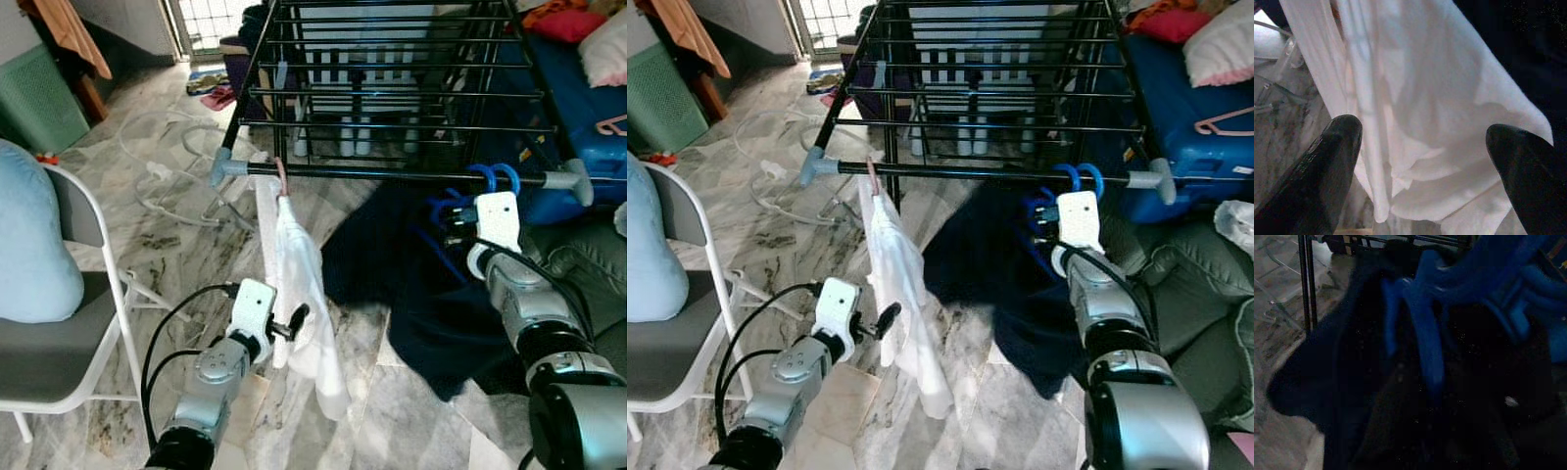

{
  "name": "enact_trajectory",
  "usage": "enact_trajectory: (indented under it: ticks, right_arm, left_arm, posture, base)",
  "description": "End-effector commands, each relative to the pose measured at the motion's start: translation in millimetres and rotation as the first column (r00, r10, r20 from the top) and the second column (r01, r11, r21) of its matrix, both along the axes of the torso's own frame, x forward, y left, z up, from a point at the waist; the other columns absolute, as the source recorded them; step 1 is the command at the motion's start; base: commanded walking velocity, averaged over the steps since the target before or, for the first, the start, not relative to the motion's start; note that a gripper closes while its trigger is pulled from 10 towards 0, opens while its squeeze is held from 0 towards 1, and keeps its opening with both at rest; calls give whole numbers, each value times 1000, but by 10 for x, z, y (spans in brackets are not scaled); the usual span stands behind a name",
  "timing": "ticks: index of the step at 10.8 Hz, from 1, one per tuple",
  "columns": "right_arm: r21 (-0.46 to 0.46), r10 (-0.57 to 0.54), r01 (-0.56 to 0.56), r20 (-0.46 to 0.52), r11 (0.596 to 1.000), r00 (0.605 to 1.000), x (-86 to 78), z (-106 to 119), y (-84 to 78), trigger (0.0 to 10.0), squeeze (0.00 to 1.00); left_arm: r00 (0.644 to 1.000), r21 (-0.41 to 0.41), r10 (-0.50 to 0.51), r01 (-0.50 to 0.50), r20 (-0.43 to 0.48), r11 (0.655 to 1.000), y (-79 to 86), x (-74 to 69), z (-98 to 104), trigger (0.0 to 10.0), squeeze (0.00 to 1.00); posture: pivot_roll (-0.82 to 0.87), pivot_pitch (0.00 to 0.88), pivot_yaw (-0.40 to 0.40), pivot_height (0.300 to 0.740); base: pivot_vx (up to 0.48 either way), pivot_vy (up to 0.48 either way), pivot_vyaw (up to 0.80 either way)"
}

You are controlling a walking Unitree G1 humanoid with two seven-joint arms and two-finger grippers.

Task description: Hang hanger

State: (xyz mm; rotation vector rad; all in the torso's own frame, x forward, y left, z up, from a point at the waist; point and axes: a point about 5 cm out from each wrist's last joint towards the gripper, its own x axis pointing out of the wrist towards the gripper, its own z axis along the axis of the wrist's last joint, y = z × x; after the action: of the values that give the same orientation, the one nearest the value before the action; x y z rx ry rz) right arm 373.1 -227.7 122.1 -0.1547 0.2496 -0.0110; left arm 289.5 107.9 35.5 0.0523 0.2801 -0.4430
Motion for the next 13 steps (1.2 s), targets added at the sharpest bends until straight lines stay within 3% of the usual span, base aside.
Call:
enact_trajectory:
  ticks: [1, 4, 8, 10, 11, 12, 13]
  right_arm:
    - [15, -14, 14, 23, 1000, 1000, 33, 57, 12, 0, 0]
    - [51, -40, 36, 93, 998, 995, 59, 124, 62, 0, 0]
    - [66, 89, -105, 203, 992, 975, 46, 197, 354, 0, 0]
    - [67, 112, -130, 229, 989, 967, 17, 204, 412, 0, 0]
    - [68, 136, -155, 231, 986, 964, -42, 154, 444, 3294, 0]
    - [65, 146, -164, 226, 984, 963, -95, 97, 458, 10000, 0]
    - [78, 145, -165, 213, 983, 966, -235, -53, 467, 10000, 0]
  left_arm:
    - [1000, 22, 7, -7, -13, 1000, 35, -11, -27, 10000, 0]
    - [1000, 25, 14, -14, -15, 1000, 34, -17, -36, 10000, 0]
    - [1000, 30, 26, -25, -14, 999, 19, -9, -45, 10000, 0]
    - [999, 33, 28, -28, -14, 999, 19, -3, -45, 10000, 0]
    - [999, 34, 36, -35, -14, 999, 27, 0, -46, 10000, 0]
    - [999, 36, 45, -44, -14, 998, 37, 1, -48, 10000, 0]
    - [997, 22, 74, -73, -1, 997, 64, 12, -38, 10000, 0]
  posture:
    - [-176, 54, 60, 740]
    - [-173, 49, 53, 740]
    - [-181, 42, 48, 740]
    - [-179, 36, 47, 740]
    - [-178, 35, 46, 740]
    - [-177, 33, 46, 740]
    - [-179, 31, 42, 740]
  base:
    - [0, 0, 0]
    - [0, 0, 0]
    - [0, 0, 0]
    - [0, 0, 0]
    - [0, 0, 0]
    - [0, 0, 0]
    - [0, 0, 0]
